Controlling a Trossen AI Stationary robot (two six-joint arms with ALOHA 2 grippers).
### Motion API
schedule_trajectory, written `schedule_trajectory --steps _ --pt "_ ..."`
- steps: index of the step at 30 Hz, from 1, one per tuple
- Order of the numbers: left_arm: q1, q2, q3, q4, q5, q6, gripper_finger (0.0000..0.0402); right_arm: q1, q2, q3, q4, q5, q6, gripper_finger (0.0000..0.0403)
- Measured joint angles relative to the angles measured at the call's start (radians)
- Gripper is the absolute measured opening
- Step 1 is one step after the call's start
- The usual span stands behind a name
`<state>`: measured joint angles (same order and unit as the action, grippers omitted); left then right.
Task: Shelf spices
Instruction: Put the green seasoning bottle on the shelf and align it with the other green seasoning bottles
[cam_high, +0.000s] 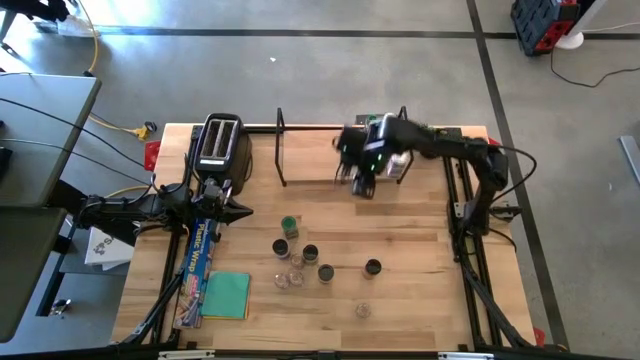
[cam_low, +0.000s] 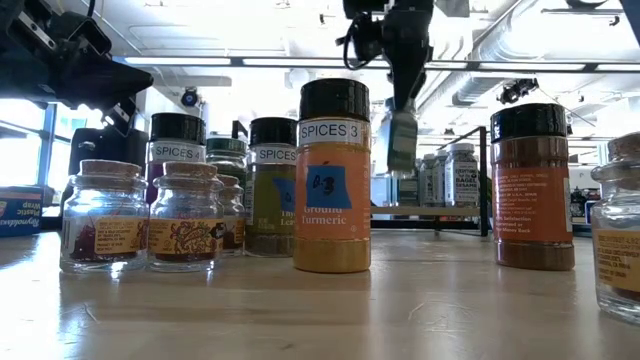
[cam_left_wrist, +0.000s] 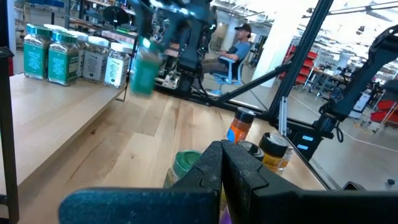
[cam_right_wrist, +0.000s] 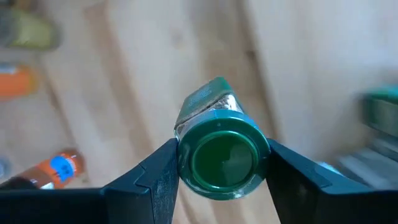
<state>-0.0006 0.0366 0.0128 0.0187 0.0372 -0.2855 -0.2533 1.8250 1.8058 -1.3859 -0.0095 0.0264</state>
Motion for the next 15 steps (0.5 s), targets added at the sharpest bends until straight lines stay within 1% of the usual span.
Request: schedule_trajectory --steps 3,8,11,15 --pt "0.000 0.000 0.000 0.000 0.000 0.000 0.0000 -0.094 -0.002 0.034 -0.048 0.039 -0.005 0.0191" --pt "0.000 0.000 0.000 0.000 0.000 0.000 0.0000 -0.225 -0.002 0.002 -0.045 0.053 -0.007 0.0191" --pt "0.000 0.000 0.000 0.000 0.000 0.000 0.0000 -0.267 -0.001 -0.035 -0.041 0.037 -0.023 0.0191" --pt "0.000 0.000 0.000 0.000 0.000 0.000 0.0000 -0.289 -0.001 -0.085 -0.021 0.036 -0.054 0.0191"
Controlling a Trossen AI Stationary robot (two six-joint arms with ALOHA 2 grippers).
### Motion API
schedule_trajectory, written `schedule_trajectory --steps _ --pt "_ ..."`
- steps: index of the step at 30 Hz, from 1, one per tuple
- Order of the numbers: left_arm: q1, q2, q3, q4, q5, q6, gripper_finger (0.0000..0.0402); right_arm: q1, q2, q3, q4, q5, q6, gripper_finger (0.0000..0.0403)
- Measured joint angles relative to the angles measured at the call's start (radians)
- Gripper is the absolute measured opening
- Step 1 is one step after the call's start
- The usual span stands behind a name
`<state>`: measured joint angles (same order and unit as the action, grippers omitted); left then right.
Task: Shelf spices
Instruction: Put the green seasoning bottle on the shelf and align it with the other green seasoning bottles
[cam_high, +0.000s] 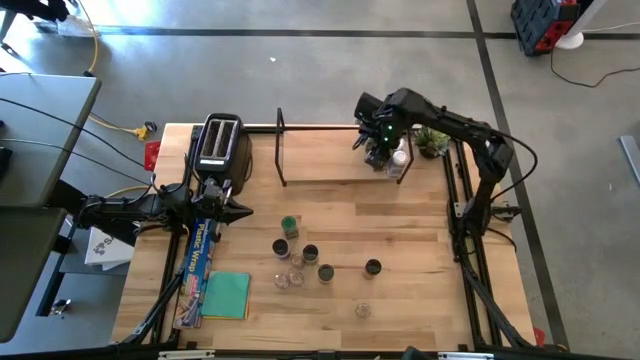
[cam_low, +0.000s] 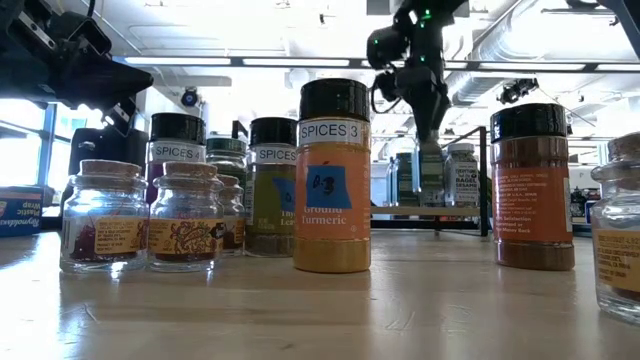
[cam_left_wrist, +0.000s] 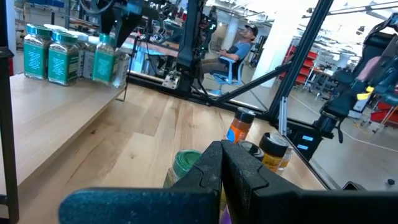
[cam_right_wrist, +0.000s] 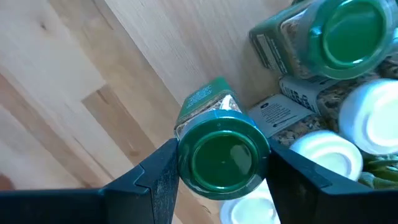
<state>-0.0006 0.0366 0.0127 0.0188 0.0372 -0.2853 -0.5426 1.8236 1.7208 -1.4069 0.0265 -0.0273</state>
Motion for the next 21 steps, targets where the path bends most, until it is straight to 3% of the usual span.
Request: schedule_trajectory --steps 21 --pt "0.000 0.000 0.000 0.000 0.000 0.000 0.0000 -0.010 0.001 -0.035 0.125 0.031 0.001 0.0233"
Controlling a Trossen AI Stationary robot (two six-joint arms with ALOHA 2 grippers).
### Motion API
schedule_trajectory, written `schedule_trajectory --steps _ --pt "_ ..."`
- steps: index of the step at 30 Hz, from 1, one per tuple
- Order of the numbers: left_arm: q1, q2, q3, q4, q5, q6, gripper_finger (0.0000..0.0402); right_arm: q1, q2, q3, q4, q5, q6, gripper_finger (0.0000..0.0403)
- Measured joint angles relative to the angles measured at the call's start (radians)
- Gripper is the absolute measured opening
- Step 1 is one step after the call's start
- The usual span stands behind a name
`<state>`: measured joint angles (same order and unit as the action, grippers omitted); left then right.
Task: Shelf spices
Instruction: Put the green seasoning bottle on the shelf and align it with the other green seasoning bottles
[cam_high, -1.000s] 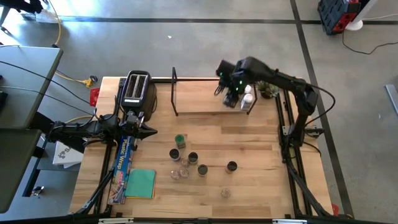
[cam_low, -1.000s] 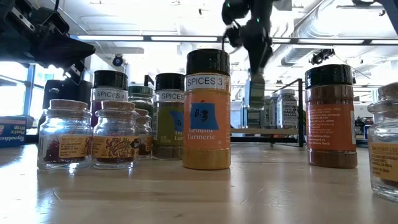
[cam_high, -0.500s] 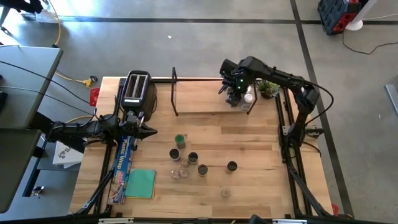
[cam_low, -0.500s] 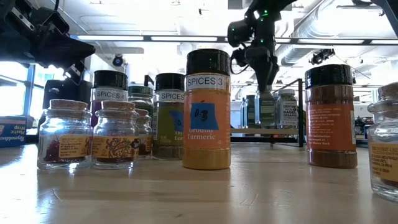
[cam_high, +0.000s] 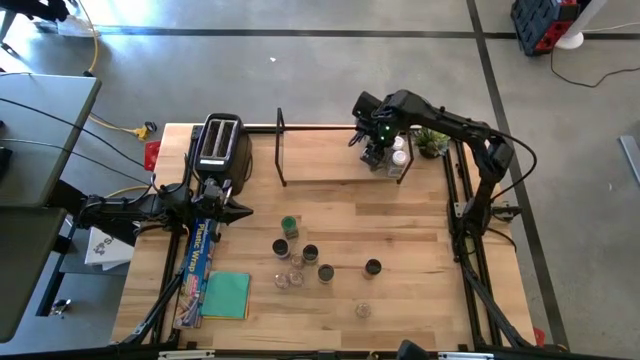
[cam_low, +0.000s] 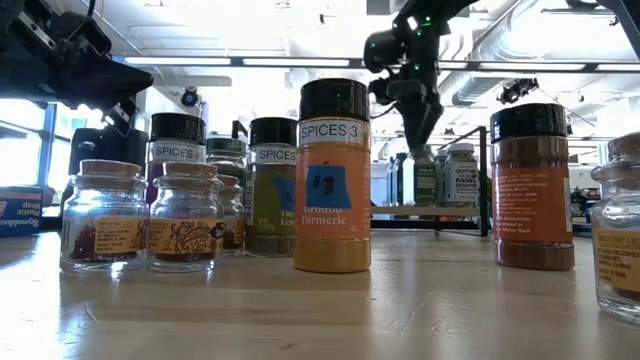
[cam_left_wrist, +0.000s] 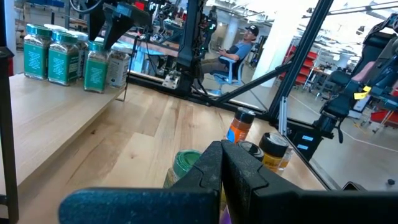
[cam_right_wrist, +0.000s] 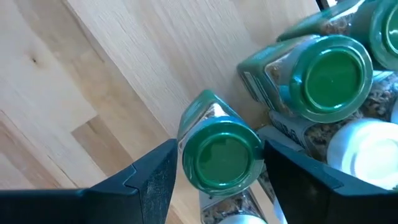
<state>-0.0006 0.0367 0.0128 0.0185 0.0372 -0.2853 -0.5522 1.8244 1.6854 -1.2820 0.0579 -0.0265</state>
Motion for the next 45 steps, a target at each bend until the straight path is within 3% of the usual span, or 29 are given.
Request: schedule_trajectory --steps 21,28,31,34,38,45 --pt "0.000 0.000 0.000 0.000 0.000 0.000 0.0000 -0.005 -0.006 0.002 0.039 0.076 0.109 0.0236" --pt "0.000 0.000 0.000 0.000 0.000 0.000 0.0000 0.025 -0.090 0.002 0.037 0.164 0.108 0.0236" --pt "0.000 0.000 0.000 0.000 0.000 0.000 0.0000 0.038 -0.123 0.002 0.020 0.126 0.096 0.0233" --pt "0.000 0.000 0.000 0.000 0.000 0.000 0.0000 0.039 -0.128 0.004 -0.027 0.035 0.068 0.0210" --pt "0.000 0.000 0.000 0.000 0.000 0.000 0.0000 0.038 -0.118 0.003 -0.075 -0.036 -0.013 0.0147" --pt "0.000 0.000 0.000 0.000 0.000 0.000 0.0000 0.045 -0.081 0.003 -0.087 -0.054 -0.088 0.0036"
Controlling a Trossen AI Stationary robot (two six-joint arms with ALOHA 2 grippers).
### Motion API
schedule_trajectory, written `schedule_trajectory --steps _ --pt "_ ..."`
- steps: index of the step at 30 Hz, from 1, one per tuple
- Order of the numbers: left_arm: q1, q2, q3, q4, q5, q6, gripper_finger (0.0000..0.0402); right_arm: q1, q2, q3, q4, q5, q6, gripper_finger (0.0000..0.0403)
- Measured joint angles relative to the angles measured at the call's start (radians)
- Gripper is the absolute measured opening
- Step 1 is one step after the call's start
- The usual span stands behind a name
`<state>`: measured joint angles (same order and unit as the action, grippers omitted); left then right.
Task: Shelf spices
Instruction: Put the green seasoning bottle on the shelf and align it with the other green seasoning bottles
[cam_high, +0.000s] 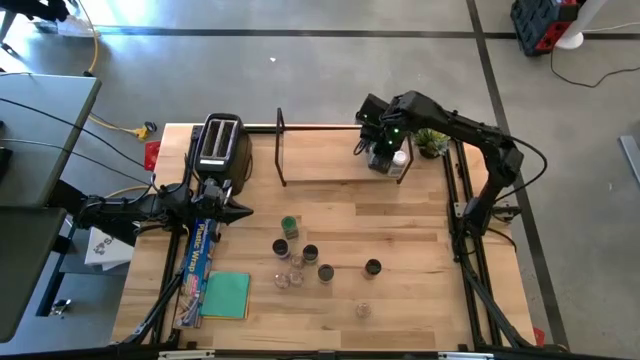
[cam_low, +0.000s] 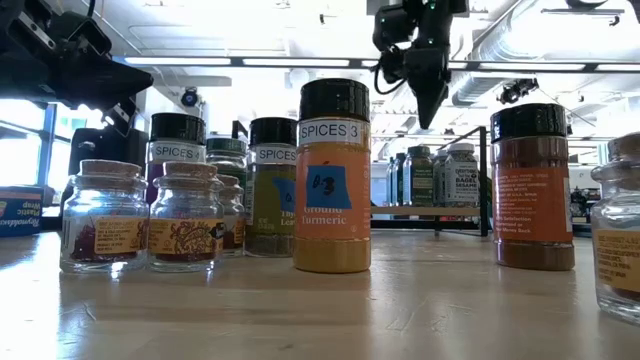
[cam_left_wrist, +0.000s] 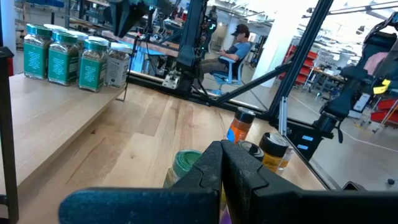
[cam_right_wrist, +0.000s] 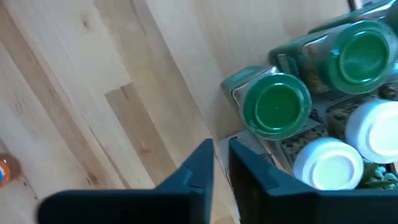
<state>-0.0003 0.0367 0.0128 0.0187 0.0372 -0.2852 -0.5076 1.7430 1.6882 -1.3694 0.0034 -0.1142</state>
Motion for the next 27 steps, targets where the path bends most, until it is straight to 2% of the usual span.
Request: schedule_trajectory --steps 4,19,27 --pt "0.000 0.000 0.000 0.000 0.000 0.000 0.0000 0.000 0.036 0.000 -0.003 -0.030 -0.044 0.0004" --pt "0.000 0.000 0.000 0.000 0.000 0.000 0.0000 -0.003 0.076 -0.001 0.058 0.067 -0.049 0.0000" --pt "0.000 0.000 0.000 0.000 0.000 0.000 0.0000 -0.003 0.076 -0.001 0.105 0.073 -0.083 0.0000"
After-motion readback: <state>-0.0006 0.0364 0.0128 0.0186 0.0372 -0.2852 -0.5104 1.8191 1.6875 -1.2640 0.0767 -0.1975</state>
